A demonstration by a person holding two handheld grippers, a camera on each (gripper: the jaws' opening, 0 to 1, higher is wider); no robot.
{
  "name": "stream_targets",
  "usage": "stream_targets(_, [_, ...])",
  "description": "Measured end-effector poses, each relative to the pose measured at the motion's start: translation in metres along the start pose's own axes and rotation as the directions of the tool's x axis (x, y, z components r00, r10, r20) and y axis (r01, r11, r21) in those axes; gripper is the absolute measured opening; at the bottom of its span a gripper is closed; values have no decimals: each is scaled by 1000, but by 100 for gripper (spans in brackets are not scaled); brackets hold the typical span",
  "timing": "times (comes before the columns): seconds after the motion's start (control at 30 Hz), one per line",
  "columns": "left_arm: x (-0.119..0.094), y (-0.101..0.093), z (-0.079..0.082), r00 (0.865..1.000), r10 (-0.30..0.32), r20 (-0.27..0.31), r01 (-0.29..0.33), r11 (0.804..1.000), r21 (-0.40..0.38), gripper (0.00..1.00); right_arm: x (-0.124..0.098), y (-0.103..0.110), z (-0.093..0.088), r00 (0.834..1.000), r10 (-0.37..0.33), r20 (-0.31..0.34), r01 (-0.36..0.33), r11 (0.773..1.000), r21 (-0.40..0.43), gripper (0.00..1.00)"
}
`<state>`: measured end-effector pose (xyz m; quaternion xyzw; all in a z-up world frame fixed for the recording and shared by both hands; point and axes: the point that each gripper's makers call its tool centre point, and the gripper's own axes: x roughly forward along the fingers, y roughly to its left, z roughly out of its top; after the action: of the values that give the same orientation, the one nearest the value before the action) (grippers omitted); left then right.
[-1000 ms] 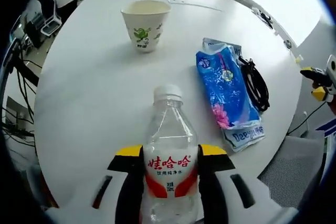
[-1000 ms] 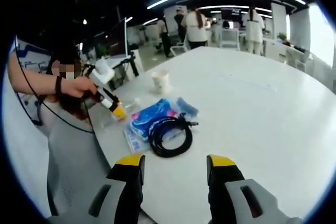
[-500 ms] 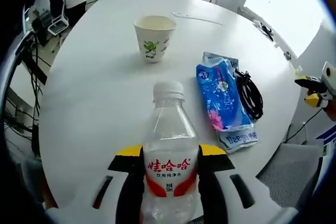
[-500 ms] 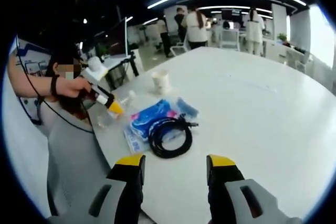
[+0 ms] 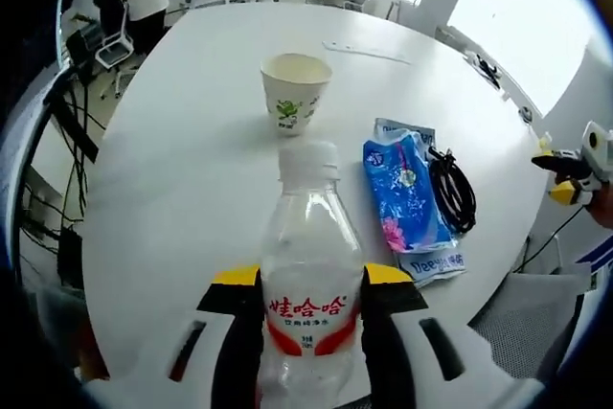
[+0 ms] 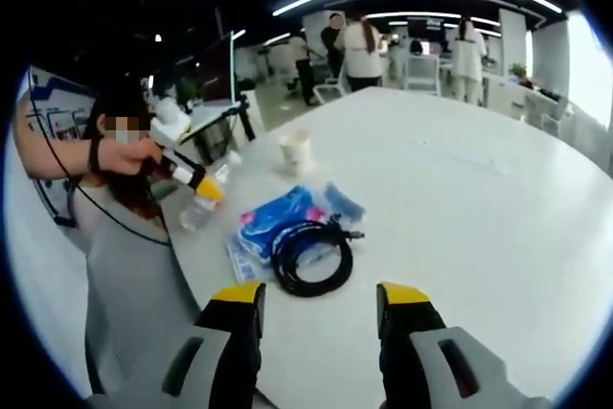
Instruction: Arrange the tabletop items into an orderly group along one side of the table until the central work area is clear of visible clutter.
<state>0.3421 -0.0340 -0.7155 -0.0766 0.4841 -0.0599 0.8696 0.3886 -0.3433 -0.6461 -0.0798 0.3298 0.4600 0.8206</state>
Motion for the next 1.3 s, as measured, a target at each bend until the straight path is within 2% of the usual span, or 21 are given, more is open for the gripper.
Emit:
stream_targets(0.67, [-34,29,14,993,79,89,-78,997,-7,37,-4,-10,1,1000,-16,6,16,1000,4,47])
stream_targets(1.0, [-45,25,0,987,103,123,-101,995,-17,37,6,-3,7,1000,5,11,-5,1000,-5,47])
stream_targets(1.1, [-46,17,-4,986,113,126,-119,992,43,37,7,-4,9,1000,8,14,-8,1000,-4,47])
stream_targets(1.3, [-49,17,-15,982,128,137,-127,992,-11,37,11,-5,14,1000,15,10,-15,1000,-11,46])
